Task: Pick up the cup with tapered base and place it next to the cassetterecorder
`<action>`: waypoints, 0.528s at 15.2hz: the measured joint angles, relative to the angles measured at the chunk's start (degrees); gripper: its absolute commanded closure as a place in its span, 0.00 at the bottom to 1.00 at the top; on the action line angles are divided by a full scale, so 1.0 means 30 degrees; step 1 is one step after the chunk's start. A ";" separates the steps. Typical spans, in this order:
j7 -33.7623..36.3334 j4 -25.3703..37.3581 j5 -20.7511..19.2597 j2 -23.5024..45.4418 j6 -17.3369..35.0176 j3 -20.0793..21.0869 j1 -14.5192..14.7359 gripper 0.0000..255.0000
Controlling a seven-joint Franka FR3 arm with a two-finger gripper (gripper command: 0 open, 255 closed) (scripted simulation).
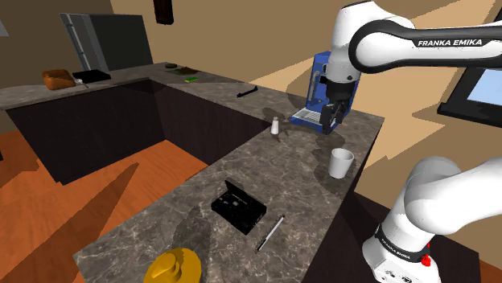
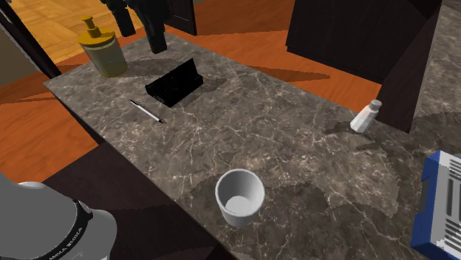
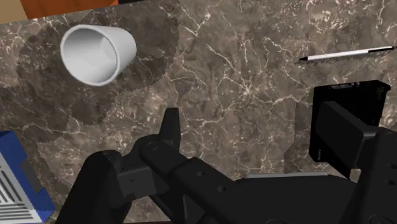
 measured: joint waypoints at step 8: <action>-0.1977 -0.3245 -0.1697 -0.0516 0.3174 -0.1874 -0.0802 0.00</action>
